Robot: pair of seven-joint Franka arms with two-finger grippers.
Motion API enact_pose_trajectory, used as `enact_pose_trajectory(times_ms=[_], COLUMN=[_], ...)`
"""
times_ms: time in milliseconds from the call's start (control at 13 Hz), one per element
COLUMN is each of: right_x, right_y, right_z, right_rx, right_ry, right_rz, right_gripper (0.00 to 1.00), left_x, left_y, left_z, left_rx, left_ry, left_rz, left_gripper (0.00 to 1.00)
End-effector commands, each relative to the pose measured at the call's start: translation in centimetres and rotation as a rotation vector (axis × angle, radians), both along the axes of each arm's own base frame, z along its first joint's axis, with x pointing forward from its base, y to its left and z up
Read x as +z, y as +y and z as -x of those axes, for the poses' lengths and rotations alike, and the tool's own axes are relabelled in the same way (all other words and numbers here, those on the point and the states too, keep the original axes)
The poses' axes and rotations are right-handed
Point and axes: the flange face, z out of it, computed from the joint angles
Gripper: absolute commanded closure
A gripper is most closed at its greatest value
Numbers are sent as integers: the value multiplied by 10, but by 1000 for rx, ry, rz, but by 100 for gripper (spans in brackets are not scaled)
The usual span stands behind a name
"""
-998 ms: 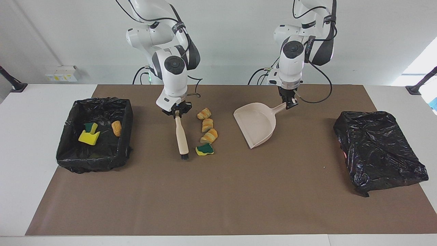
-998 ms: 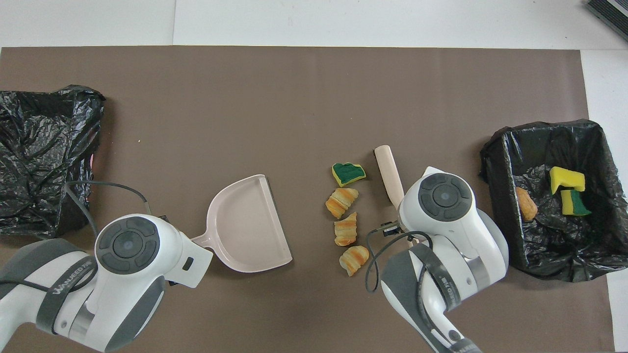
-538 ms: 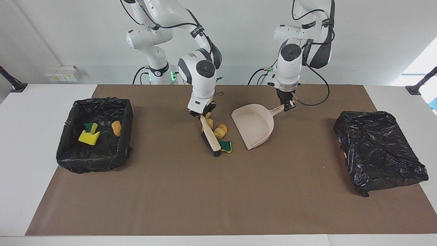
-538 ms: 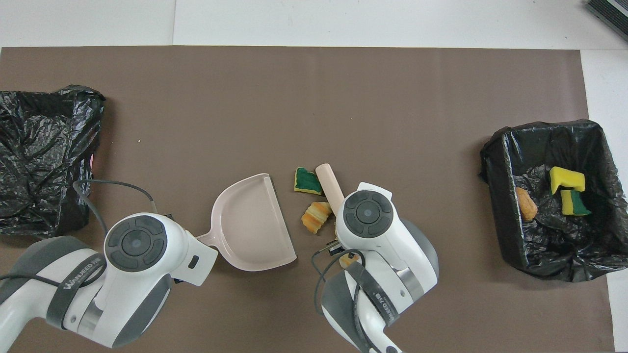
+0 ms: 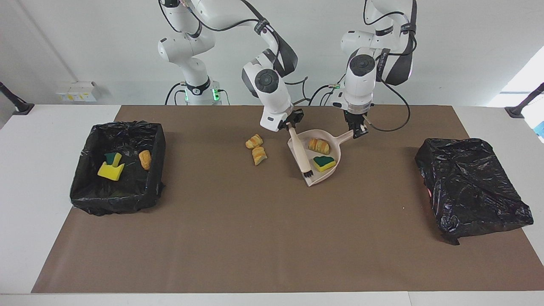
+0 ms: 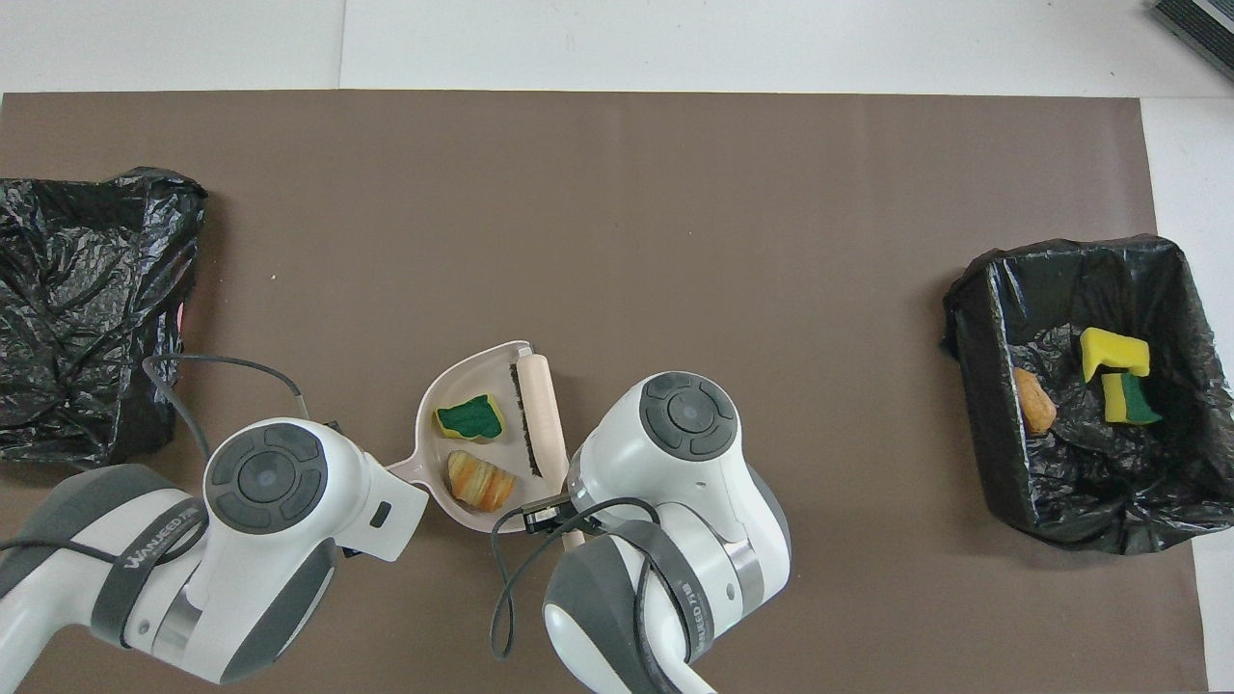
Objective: Sweep and dump trash in bin
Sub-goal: 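Sweep the bread and sponge into the dustpan with the right gripper's brush, then sweep the remaining bread chunks into the dustpan with the right gripper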
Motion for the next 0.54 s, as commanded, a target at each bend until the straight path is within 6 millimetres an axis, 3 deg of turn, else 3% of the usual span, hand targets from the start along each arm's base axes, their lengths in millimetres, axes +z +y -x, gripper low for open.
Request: enact_pose_trajectory(times_ms=[0, 230, 461], right_x=[36, 54, 50], right_y=[-34, -104, -124], right_z=[0, 8, 28], right_rx=[-54, -223, -386], right_ry=[64, 108, 112], right_rz=[17, 187, 388], right_gripper=[100, 100, 100], left_x=[-2, -3, -3], left_y=[-2, -1, -1], left_z=[2, 2, 7], left_rx=[21, 25, -21], left_ry=[-13, -9, 12], left_rz=[15, 14, 6], left_gripper=[100, 100, 100])
